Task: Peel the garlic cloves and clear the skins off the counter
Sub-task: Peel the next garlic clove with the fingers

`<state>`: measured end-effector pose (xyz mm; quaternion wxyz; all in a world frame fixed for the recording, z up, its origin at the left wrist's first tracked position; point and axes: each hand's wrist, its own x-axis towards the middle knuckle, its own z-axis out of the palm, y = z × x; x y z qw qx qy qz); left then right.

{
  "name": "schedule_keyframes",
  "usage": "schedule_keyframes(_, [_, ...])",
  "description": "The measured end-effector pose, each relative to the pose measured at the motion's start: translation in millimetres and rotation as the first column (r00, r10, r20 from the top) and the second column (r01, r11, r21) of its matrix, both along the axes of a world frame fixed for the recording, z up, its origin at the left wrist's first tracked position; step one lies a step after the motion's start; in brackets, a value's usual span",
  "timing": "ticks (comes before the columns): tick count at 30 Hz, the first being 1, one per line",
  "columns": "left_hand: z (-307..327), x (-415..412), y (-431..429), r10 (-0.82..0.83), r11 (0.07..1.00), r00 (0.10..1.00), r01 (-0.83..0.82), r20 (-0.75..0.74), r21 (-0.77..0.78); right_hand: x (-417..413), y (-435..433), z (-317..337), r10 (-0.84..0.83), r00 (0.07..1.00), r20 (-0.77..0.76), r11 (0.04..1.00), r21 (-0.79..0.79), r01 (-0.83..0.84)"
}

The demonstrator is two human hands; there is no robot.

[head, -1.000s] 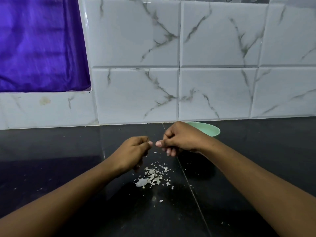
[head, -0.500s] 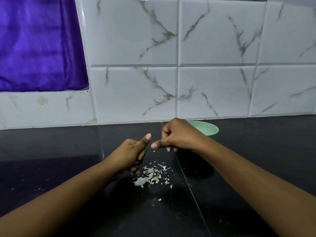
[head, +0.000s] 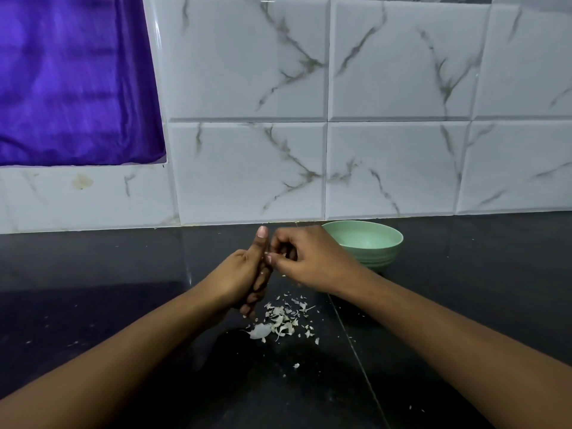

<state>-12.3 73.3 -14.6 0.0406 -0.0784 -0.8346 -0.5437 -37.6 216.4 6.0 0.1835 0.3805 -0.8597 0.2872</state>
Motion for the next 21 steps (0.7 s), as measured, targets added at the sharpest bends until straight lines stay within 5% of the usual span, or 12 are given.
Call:
schedule_keyframes(4, [2.4,-4.2,-6.3,0.031,0.995,0.999,-0.027,-0.043,0.092,-6.1,1.5,1.0,0.022,0.944,0.33,0.994,-0.11,0.016])
schedule_keyframes(8, [2.0,-4.6,-8.4,-0.033,0.978,0.988,0.063,-0.152,0.197,-9.6,7.6,2.3,0.194,0.779,0.596,0.94,-0.34,0.026])
schedule_keyframes(14, [2.7,-1.6,-7.9,-0.001,0.988,0.941,0.053,-0.339,0.143,-8.6,9.2,5.2,0.29,0.729,0.621,0.908,-0.42,-0.003])
schedule_keyframes(21, [2.1,2.6,-2.8,-0.162,0.978,0.95,0.19,-0.267,0.083,-8.5,9.1,4.4,0.284,0.768,0.573,0.899,-0.439,-0.005])
